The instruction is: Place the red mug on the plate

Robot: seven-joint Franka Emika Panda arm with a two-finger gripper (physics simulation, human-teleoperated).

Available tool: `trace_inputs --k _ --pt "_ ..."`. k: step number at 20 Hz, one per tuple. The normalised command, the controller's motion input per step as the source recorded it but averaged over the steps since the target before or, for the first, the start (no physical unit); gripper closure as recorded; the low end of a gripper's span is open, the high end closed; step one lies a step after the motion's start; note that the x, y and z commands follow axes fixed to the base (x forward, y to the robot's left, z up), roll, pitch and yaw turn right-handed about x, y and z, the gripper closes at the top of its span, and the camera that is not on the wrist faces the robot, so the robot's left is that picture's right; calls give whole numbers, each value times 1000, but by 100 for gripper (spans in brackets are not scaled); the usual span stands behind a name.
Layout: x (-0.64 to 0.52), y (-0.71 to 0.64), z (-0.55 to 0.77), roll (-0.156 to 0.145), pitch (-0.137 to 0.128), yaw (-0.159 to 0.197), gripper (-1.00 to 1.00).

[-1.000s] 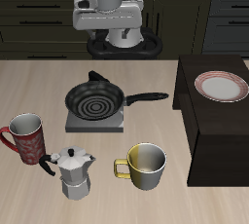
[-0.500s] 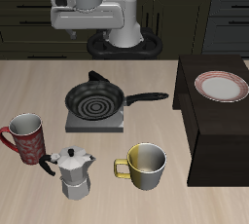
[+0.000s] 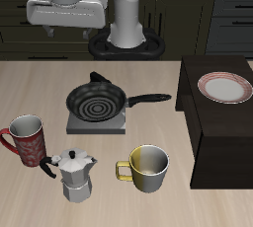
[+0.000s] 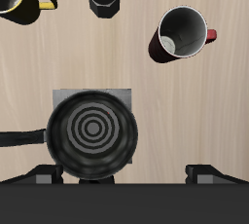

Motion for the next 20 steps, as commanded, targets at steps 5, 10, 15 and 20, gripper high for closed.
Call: trace_inputs --k 5,10,15,20 --pt "257 -203 124 -9 -13 17 -100" --pt "285 -318 76 -56 -11 -26 -100" --pt "156 -274 74 -24 -14 -10 -100" --pt "187 -274 48 -4 -12 -2 -100"
